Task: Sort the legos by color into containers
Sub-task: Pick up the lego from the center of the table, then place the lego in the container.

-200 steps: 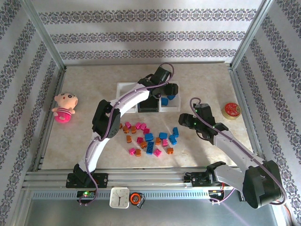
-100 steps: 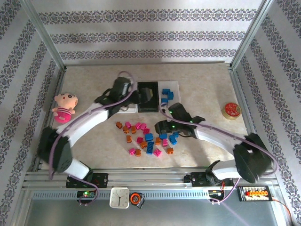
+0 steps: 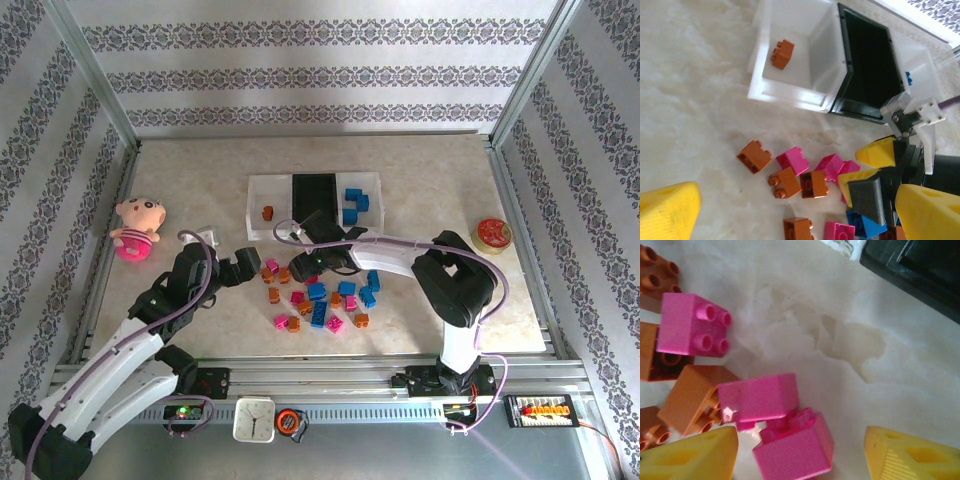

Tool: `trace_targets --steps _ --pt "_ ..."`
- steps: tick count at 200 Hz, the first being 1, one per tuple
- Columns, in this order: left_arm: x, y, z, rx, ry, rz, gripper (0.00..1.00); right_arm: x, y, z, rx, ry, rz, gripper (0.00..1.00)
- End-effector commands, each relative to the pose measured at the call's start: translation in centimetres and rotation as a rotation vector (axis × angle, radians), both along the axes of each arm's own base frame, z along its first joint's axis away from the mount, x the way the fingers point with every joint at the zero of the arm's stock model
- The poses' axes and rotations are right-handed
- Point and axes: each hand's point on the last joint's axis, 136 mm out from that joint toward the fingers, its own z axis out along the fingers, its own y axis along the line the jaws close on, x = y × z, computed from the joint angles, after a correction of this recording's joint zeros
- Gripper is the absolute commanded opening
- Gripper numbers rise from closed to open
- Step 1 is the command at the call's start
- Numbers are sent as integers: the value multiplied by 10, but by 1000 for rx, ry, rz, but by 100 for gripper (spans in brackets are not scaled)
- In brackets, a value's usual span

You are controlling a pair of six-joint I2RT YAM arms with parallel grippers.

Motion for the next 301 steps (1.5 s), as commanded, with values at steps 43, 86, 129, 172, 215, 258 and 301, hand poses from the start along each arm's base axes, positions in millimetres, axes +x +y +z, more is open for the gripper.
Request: trace_targets --steps 43,86,129,172,215,258,301 --pt "-2 9 -14 19 66 51 99 -4 2 -11 -69 14 79 61" --pt "0 9 -13 29 64 52 99 -12 2 -18 -77 42 100 58" --pt "2 6 -12 28 67 42 100 -8 8 -2 -10 6 93 40" --pt "3 4 -15 32 77 34 99 -2 10 39 113 -31 66 31" --pt "5 3 -16 44 79 22 99 29 -6 93 251 -77 -63 28" --pt "8 -4 -19 48 93 -7 99 93 -33 93 142 -121 -338 28" --pt "8 -8 -27 72 128 -45 99 140 -37 75 29 -141 -473 30"
